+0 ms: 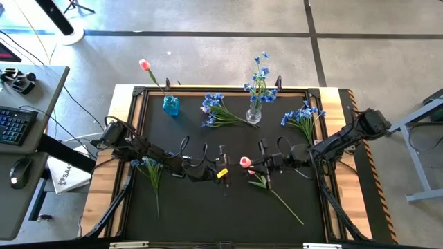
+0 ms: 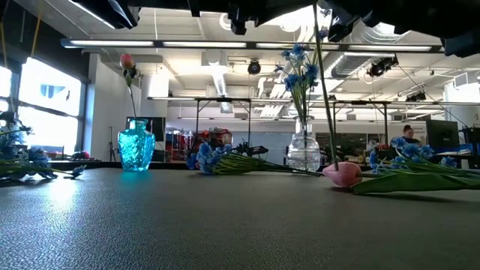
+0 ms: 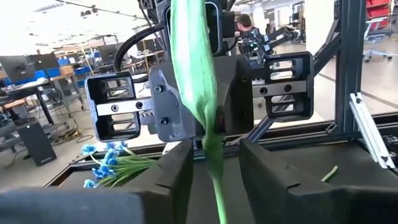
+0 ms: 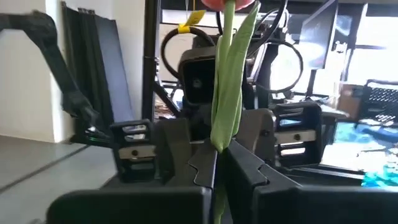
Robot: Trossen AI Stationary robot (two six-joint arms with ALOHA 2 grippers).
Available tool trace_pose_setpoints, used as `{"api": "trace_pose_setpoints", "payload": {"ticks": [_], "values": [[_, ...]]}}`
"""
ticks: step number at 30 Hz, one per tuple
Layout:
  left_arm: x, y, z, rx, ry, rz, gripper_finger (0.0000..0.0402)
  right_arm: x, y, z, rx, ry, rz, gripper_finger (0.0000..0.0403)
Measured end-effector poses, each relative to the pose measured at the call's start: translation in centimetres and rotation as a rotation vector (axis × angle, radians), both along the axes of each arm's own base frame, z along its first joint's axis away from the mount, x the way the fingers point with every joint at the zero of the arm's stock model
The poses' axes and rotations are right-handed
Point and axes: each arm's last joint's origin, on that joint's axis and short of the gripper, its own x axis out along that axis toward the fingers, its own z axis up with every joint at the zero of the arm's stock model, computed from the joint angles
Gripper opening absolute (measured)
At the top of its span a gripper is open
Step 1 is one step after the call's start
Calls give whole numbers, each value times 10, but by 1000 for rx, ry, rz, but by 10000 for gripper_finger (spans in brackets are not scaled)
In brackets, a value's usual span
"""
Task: Sort flowers into vase by color
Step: Put the pink tulip flower into the blue flower vase
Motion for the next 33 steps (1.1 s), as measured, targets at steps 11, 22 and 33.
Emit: {"api": "trace_pose_setpoints", "payload": {"ticks": [11, 22, 33], "values": [[-1, -1, -11, -15, 106, 7, 8, 0, 1, -2, 28, 25, 17, 117], [-35, 8, 22, -18, 289, 304, 2, -13, -1, 12, -70, 49, -157, 204], [-120, 39, 83, -22, 255, 801, 1, -37, 12, 23, -69, 117, -125, 204]]}}
